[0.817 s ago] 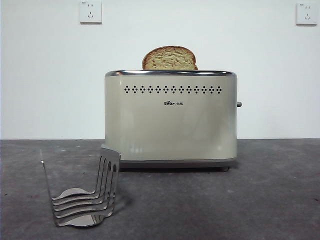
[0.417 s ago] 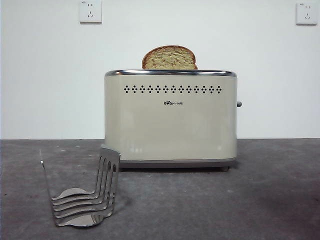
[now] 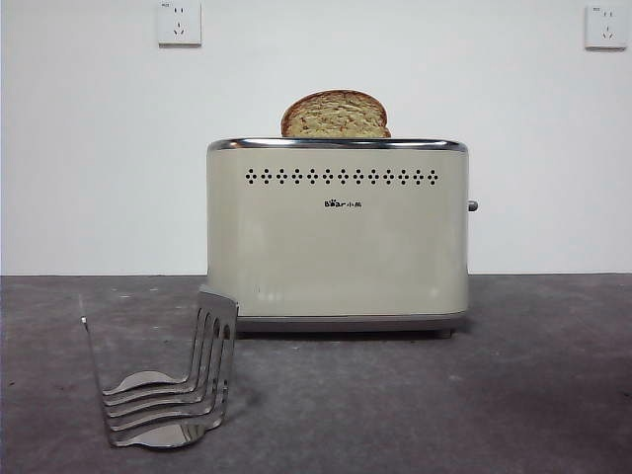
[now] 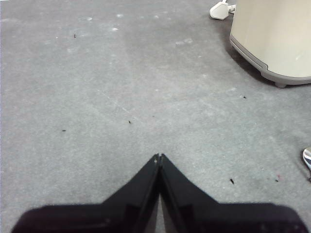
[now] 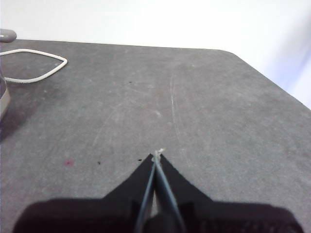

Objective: Pick up a slice of bread from the rack,put the bread on the toaster,press the button

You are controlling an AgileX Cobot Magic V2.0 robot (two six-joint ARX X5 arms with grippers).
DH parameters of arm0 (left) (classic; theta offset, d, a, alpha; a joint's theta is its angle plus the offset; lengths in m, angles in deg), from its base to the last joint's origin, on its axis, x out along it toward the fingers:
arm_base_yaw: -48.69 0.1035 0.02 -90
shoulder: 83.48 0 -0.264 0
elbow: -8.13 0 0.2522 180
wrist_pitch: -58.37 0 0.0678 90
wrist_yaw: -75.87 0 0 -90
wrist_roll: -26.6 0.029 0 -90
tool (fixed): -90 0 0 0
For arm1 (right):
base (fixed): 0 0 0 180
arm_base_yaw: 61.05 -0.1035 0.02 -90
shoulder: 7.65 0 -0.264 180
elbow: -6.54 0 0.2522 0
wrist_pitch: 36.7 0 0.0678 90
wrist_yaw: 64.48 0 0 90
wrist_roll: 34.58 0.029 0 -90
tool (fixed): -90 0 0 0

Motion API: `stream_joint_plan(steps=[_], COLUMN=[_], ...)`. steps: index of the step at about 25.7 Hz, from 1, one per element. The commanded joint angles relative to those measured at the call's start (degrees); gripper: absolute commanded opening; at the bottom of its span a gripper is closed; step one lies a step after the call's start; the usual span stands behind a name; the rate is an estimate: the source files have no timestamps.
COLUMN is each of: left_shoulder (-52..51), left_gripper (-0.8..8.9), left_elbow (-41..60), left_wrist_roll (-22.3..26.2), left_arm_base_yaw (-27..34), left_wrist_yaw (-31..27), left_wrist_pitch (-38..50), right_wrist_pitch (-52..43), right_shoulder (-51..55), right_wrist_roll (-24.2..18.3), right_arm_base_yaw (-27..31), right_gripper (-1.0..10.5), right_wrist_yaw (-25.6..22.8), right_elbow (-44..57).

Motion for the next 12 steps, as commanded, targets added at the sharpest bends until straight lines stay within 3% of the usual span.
stream_joint_plan(steps=[1, 12], left_shoulder=[0.0, 0.0], left_gripper=[-0.03, -0.03], left_elbow=[0.5, 0.5], left_wrist_roll=[-0.5, -0.5], left_arm_base_yaw=[0.2, 0.2], left_wrist_yaw=[0.0, 0.0], left_wrist_pitch=[0.7, 0.7], right_wrist_pitch=[0.4, 0.6], right_shoulder=[0.1, 0.1], right_wrist_roll=[-0.5, -0.5], right_arm_base_yaw=[0.0, 0.0], right_gripper=[0.0, 0.0], right_wrist_yaw=[0.0, 0.0], right_elbow=[0.3, 0.2])
